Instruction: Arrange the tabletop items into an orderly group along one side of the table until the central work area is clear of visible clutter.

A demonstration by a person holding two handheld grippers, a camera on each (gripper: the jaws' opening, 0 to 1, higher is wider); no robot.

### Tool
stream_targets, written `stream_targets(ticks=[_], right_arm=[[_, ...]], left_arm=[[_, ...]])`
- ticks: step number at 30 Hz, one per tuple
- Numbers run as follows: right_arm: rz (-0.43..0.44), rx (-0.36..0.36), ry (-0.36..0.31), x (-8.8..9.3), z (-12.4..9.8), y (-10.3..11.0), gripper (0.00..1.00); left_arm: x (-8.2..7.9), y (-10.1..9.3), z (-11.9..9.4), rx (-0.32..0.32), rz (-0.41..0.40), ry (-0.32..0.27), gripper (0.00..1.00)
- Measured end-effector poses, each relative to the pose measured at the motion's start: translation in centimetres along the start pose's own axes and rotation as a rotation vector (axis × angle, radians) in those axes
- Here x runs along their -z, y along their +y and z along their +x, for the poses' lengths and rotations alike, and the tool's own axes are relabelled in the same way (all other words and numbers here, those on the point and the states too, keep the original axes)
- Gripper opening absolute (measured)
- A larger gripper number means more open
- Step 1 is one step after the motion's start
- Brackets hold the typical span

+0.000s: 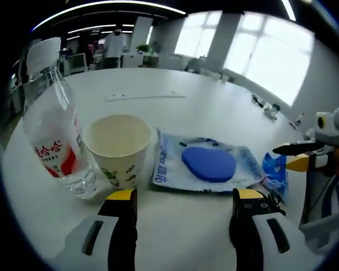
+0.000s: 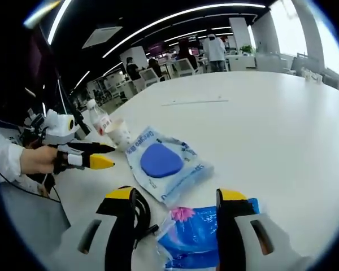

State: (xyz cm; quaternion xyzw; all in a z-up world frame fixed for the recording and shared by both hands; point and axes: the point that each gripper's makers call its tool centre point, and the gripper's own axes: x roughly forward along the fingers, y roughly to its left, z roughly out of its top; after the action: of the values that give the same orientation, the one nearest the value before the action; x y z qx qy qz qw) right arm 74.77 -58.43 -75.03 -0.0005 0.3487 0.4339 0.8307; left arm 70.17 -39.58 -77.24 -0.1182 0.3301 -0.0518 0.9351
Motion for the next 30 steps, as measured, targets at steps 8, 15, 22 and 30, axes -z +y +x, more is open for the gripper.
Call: stream_targets(ticks=[8,15,22,30], right_arm=[[0.015,0.023,0.027,1.3,1.1,-0.6,0.5],[-0.068,0.031,0.079,2.8,1.8,-0.6,0.48],[0.043,0.026,0.053,2.7,2.9,-1.3,0.46],[0.066,0.029,0.051,2.2,4.0,-1.3,0.43]], left_arm=[[0.4,0.7,1.4,-0.014,0.025,0.009,0.63],[0.4,0.9,2.1,-0.019,0.005,0.002,0.62],[-0.3,1.1,2.8,-0.024,-0.028,-0.03,0.6],[-0.1,1.1,3.7,-0.032,-0.058,-0.031,0.47]])
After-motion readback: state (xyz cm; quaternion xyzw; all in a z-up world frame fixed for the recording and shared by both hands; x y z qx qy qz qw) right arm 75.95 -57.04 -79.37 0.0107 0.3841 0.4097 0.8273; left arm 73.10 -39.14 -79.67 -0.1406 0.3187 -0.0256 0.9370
